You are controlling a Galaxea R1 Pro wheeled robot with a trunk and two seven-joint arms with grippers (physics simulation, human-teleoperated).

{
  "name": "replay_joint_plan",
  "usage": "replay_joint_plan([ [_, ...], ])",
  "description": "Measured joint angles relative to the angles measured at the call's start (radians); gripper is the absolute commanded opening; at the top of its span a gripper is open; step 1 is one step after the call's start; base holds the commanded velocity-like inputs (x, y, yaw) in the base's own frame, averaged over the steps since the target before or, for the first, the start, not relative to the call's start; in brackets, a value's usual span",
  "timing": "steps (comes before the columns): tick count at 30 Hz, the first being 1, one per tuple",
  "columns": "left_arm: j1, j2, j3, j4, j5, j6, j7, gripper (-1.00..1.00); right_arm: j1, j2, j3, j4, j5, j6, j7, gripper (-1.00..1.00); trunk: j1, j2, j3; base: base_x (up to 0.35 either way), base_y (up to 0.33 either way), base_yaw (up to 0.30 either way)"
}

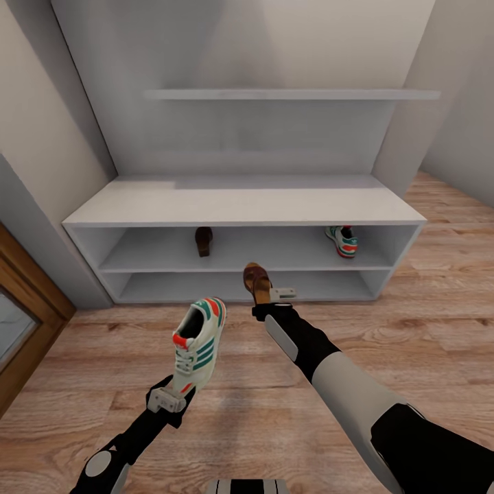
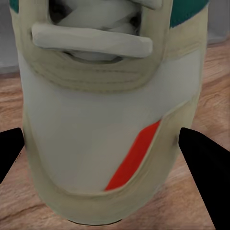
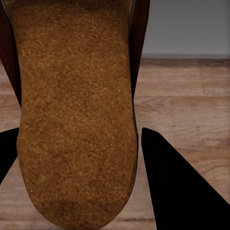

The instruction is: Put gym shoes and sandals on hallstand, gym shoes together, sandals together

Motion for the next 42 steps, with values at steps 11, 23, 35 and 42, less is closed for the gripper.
replay_joint_plan([
  [11,0.003,0.030,0.030,-0.002,0.009,0.000,-0.047,-1.00,0.000,0.000,0.000,0.000,0.000,0.000,0.000,-1.00,0.000,0.000,0.000,0.007,0.000,0.000],
  [23,0.026,0.041,0.035,-0.009,0.009,0.001,-0.051,-1.00,0.001,0.000,0.007,0.000,0.000,0.000,0.000,-1.00,0.000,0.000,0.000,0.016,0.000,0.000],
  [35,0.031,0.040,0.024,-0.010,0.008,0.001,-0.053,-1.00,0.001,0.000,0.008,-0.001,0.000,0.000,0.000,-1.00,0.000,0.000,0.000,0.086,0.000,0.000],
  [42,0.033,0.040,0.023,-0.010,0.009,0.001,-0.053,-1.00,0.001,0.000,0.009,-0.001,0.000,0.000,0.000,-1.00,0.000,0.000,0.000,0.006,0.000,0.000],
])
